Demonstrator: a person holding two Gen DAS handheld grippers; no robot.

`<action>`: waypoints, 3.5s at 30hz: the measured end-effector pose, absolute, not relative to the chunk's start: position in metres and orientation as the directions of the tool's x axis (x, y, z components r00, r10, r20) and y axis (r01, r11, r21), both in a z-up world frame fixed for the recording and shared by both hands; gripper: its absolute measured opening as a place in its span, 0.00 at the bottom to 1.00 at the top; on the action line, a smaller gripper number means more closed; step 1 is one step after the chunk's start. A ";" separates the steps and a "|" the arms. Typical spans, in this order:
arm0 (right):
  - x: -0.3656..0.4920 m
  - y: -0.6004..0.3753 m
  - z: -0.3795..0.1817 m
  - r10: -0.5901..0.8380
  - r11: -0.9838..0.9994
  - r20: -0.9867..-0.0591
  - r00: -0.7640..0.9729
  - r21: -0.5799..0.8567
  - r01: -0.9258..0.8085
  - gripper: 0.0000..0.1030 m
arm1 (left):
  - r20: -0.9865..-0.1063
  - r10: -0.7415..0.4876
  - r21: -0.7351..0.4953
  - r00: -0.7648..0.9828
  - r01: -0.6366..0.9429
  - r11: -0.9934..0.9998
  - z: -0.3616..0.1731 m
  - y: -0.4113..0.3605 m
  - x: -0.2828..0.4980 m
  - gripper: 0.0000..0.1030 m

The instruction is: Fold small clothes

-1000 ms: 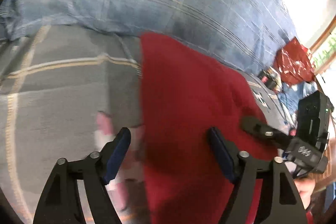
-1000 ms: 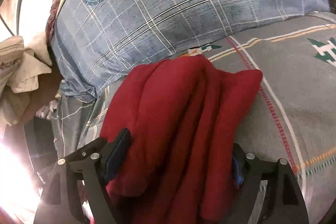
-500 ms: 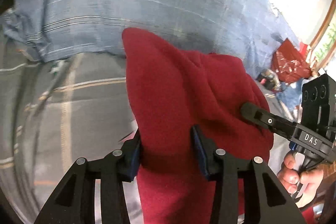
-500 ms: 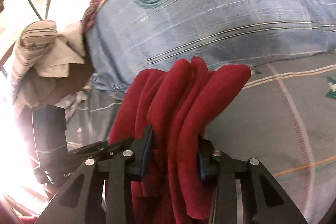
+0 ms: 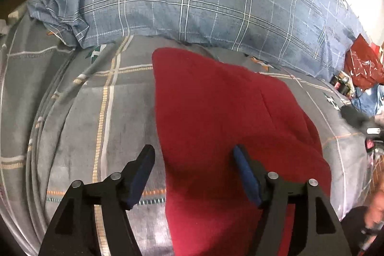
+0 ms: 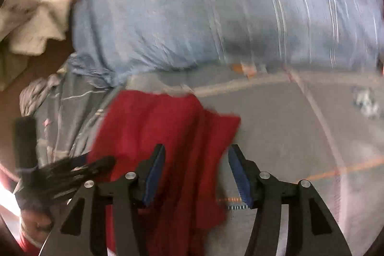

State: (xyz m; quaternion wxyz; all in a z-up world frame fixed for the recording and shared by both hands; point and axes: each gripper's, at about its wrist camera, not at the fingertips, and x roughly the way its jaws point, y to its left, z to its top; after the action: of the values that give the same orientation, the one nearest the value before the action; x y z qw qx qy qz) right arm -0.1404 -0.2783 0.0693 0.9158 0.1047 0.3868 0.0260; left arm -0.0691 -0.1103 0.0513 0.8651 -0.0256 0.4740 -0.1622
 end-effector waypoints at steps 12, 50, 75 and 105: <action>-0.128 -0.233 0.011 0.052 0.998 -0.793 0.607 0.052 -0.017 0.37 | -0.760 -0.238 -0.090 0.605 0.265 0.960 0.077 -0.098 -0.105 0.67; -0.213 -0.207 0.079 -0.044 0.994 -0.645 0.763 0.046 0.096 0.81 | -0.588 -0.233 -0.051 0.775 0.251 0.967 0.140 -0.057 -0.239 0.84; -0.204 -0.211 0.067 -0.032 0.992 -0.671 0.740 0.067 0.103 0.82 | -0.608 -0.228 -0.037 0.760 0.260 0.965 0.131 -0.060 -0.222 0.84; -0.179 -0.207 0.051 -0.005 0.994 -0.710 0.704 0.073 0.081 0.83 | -0.643 -0.185 -0.025 0.743 0.221 0.975 0.113 -0.063 -0.194 0.84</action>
State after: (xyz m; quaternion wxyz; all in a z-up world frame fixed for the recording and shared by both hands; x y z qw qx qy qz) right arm -0.1794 -0.2073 0.0506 0.9217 0.0495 0.3839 -0.0235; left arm -0.1936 -0.0629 0.1130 0.9333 0.0262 0.3412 -0.1089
